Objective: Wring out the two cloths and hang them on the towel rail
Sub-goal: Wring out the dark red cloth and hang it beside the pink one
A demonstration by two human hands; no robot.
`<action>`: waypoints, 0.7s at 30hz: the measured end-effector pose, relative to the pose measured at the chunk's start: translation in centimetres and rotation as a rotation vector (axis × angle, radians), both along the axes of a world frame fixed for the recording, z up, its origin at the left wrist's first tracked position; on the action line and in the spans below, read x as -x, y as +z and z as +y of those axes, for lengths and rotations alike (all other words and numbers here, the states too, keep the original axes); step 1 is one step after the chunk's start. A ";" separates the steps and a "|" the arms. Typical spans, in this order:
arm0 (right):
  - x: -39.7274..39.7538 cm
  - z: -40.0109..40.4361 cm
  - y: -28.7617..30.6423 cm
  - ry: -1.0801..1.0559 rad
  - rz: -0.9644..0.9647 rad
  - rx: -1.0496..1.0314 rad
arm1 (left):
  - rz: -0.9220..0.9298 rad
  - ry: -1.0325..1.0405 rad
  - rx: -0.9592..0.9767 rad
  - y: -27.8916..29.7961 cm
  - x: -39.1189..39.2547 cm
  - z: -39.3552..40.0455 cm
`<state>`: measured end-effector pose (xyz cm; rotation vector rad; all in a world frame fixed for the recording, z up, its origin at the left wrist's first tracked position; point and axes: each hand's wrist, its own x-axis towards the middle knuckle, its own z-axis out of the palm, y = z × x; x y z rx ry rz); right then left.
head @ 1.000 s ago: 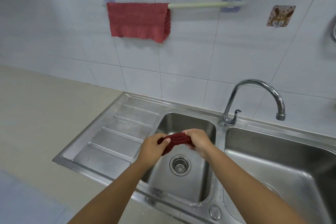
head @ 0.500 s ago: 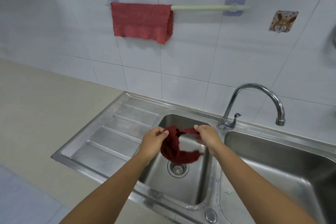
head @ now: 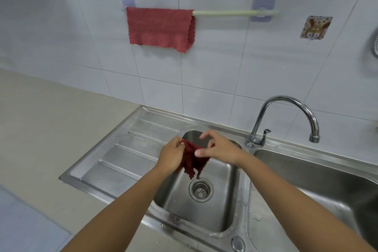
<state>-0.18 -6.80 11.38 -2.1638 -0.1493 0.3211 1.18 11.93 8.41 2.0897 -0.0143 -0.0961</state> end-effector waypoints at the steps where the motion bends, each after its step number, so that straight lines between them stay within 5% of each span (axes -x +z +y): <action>1: -0.1 0.4 0.4 0.095 -0.034 0.181 | -0.007 -0.014 -0.037 0.0 -0.3 0.0; 4: -0.7 1.2 0.9 0.235 -0.270 0.718 | -0.016 -0.057 -0.094 0.2 -0.7 -0.4; 6: -1.0 1.0 1.0 0.231 -0.338 0.840 | -0.011 -0.072 -0.086 0.0 -0.8 -0.5; 11: -1.2 0.3 0.7 0.179 -0.344 0.834 | 0.058 -0.071 0.018 -0.7 -0.6 0.0; 17: -1.3 0.3 0.4 0.161 -0.386 0.722 | 0.438 -0.012 0.558 -1.6 0.0 -0.3; 21: -1.6 0.5 0.9 0.085 -0.489 0.659 | 0.456 -0.095 0.526 -2.2 0.8 -1.1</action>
